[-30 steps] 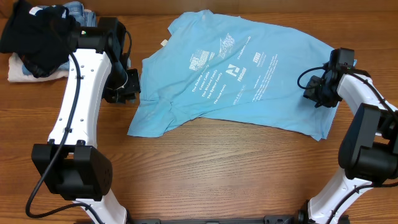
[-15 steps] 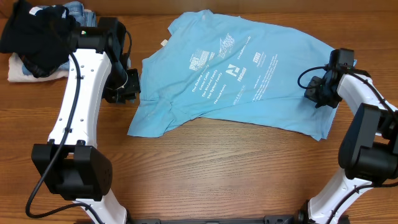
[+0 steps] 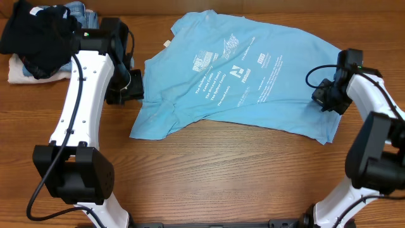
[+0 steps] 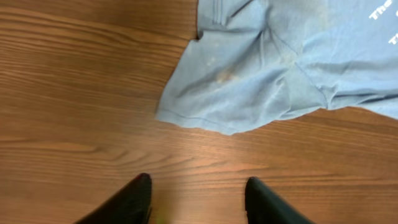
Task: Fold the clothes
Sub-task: 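Grasp the shirt's lower-left hem with left gripper, lower-right with right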
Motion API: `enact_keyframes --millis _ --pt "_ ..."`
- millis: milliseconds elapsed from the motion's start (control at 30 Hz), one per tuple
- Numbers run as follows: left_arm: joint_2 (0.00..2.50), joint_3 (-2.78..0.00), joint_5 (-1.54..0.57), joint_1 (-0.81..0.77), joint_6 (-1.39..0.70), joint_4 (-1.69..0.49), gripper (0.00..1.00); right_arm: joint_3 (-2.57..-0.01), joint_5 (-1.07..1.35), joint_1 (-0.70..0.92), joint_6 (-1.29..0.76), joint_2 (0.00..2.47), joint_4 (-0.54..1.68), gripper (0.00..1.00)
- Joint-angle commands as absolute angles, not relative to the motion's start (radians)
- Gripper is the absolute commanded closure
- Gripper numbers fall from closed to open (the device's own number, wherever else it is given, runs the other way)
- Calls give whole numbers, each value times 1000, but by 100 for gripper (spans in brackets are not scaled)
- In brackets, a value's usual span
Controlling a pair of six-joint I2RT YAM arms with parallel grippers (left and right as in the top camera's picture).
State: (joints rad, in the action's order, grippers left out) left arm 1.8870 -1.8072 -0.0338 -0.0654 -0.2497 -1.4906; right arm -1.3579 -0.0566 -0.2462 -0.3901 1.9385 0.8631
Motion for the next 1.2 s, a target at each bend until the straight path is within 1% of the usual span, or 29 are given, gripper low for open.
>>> enact_keyframes --millis 0,167,200,233,267,300,367,433,633,867,1000,1167 --pt "1887 -1699 -115 -68 -193 -1441 41 -1396 -66 -244 -424 1840 874 96" --pt "1887 -1543 -125 -64 -221 -1316 42 -1396 -43 -244 -424 1824 886 96" --pt "1887 -1524 -125 -61 -232 -1295 41 -1396 -30 -244 -424 1824 889 96" --pt "1887 -1505 -127 -58 -236 -1272 39 -1396 -18 -244 -424 1824 890 96" --pt "1887 -1476 -132 -48 -236 -1237 32 -1396 2 -244 -424 1824 893 96" --pt "1887 -1461 -131 -41 -236 -1223 27 -1396 6 -244 -424 1824 896 96" --pt "1887 -1436 -131 -30 -236 -1201 25 -1396 6 -244 -424 1824 899 96" --pt "1887 -1409 -131 -16 -236 -1180 25 -1396 6 -244 -424 1824 901 96" --pt "1887 -1322 -150 -1 -250 -1112 34 -1396 36 -244 -424 1824 900 96" --pt "1888 -1271 -148 2 -253 -1072 36 -1396 47 -244 -424 1824 904 96" --pt "1891 -1269 -93 2 -282 -1060 40 -1396 48 -244 -424 1824 908 96" --pt "1893 -1261 -86 2 -286 -1037 40 -1396 55 -244 -424 1824 907 96"
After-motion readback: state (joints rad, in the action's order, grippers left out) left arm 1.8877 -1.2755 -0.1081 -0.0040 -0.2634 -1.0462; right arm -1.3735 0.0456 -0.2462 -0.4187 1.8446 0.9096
